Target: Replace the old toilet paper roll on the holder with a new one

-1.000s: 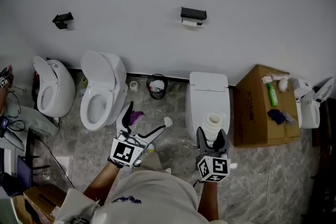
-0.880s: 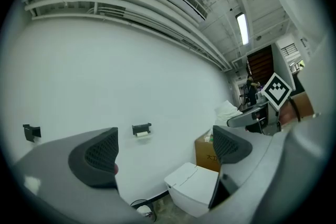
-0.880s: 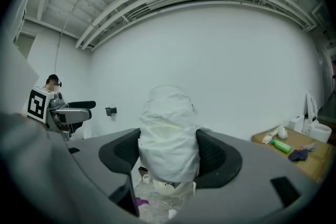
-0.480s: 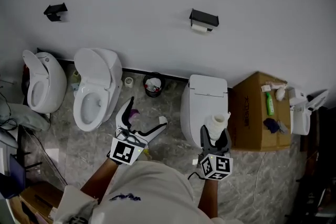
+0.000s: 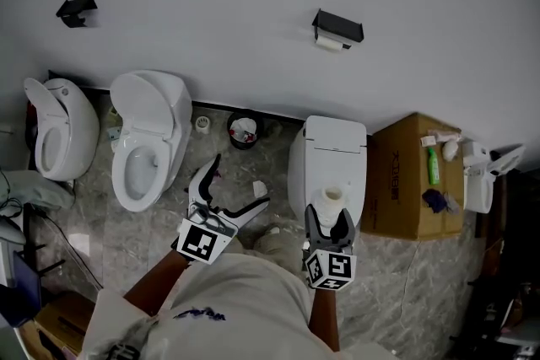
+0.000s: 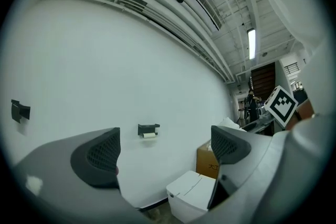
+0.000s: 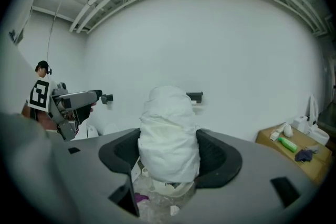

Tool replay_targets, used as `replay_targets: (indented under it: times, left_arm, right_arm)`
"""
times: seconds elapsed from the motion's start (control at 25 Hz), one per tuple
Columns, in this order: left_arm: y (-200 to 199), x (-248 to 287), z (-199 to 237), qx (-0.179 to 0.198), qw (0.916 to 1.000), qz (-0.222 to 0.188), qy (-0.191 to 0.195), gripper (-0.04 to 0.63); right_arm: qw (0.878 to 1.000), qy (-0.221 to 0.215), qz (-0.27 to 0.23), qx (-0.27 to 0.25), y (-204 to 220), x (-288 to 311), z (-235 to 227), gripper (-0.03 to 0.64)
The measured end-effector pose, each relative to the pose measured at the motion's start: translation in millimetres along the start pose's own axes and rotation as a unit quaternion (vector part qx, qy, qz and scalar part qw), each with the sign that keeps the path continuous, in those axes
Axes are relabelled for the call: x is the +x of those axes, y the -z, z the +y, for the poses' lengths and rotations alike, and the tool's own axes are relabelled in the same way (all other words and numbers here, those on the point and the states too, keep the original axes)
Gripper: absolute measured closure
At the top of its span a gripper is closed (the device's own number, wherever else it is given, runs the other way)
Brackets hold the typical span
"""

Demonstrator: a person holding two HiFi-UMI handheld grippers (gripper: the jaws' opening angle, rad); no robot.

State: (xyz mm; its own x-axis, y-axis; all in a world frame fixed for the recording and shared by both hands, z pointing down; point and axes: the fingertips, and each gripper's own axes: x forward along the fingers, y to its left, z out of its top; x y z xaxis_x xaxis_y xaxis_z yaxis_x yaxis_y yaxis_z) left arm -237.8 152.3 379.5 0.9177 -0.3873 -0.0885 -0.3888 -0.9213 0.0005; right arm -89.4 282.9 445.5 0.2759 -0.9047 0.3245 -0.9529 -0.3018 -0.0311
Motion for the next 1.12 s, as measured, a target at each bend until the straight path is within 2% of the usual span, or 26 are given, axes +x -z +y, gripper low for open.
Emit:
replay_targets:
  times: [0.2,0.32,0.52,0.64,0.84,1.04,1.12]
  left_arm:
    - [8.0,27.0,12.4,0.001,0.9999,0.004,-0.015,0.058]
    - [11.8,52.7,16.0,0.012,0.9992,0.004,-0.039,0.058]
    - [21.7,88.2,28.5,0.002,0.9955,0.019,-0.093,0.058]
    - [27.2,119.4,29.7,0.004,0.9913,0.040,-0.125,0.063]
    - [22.2,189.3,9.7,0.045,0.9906,0.046,-0.121,0.066]
    - [21.8,244.3,-4.6,0.087,0.9877,0.063,-0.114,0.066]
    - [27.0,259.5,-8.7,0.111,0.9845,0.082,-0.109,0.066]
  right_arm:
    - [1.000,0.010,0.000,0.003,-4.1,13.7,-23.1,0.307]
    - [1.000,0.002,-0.013,0.006,-7.1,24.0,-45.4,0.307]
    - [0.999,-0.034,-0.005,0.006,2.8,62.3,-69.1,0.307]
    - [0.998,-0.060,-0.015,-0.006,-11.0,93.3,-91.5,0.307]
    - [0.995,-0.081,-0.042,-0.031,-42.1,127.5,-138.0,0.307]
    - [0.994,-0.101,-0.032,-0.015,-40.1,150.3,-184.5,0.307]
    - [0.994,-0.105,-0.025,0.004,-35.2,158.7,-203.8,0.307]
